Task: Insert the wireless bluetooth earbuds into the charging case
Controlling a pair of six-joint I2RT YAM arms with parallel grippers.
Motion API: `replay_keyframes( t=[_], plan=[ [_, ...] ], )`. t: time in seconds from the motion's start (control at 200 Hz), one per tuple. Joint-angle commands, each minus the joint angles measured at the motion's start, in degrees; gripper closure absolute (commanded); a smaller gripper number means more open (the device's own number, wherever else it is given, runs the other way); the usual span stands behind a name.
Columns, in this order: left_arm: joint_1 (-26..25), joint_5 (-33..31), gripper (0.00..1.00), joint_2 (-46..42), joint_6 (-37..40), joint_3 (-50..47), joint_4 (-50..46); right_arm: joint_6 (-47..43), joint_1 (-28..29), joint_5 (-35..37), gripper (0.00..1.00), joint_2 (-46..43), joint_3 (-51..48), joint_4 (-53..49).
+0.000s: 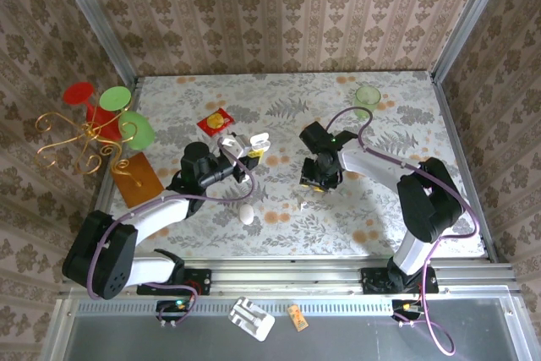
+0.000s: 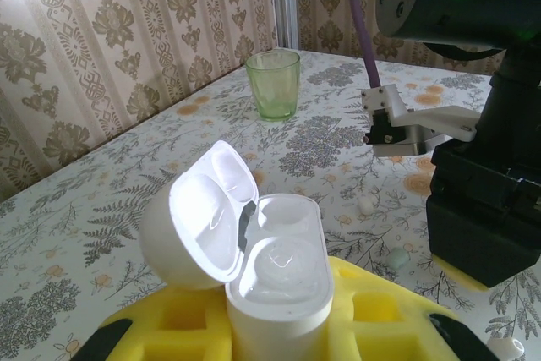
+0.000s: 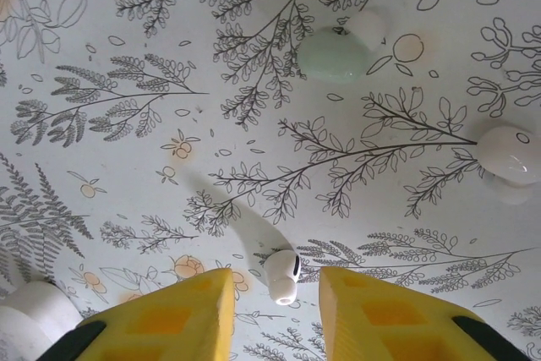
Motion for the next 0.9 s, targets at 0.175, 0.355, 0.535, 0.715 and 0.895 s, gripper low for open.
replay_keyframes(
  t=[0.175,0.355,0.535,0.715,0.895],
  plan=[
    [-0.39,-0.36,1.00,-1.03,1.09,0.97,-0.09,0.35,3.65,-4.01,0.63,5.27,0.53,-2.79],
    [-0.39,-0.34,1.00,-1.38,1.02,0.89,-0.14,0.85,4.81,-4.95,0.63,9.10,-0.09,-2.21],
    [-0.39,-0.47,1.00,-1.80,1.38,0.80,-0.74,0.39,4.80,-4.41,0.65,11.09,0.43,-2.18],
    [-0.39,-0.50,1.00,-1.91,1.46,0.80,-0.85,-0.28,4.55,-3.48,0.66,12.01,1.89,-3.31],
    [-0.39,-0.69,1.00,-2.04,1.81,0.87,-1.20,-0.79,4.54,-2.70,0.65,10.21,3.56,-4.82]
  ],
)
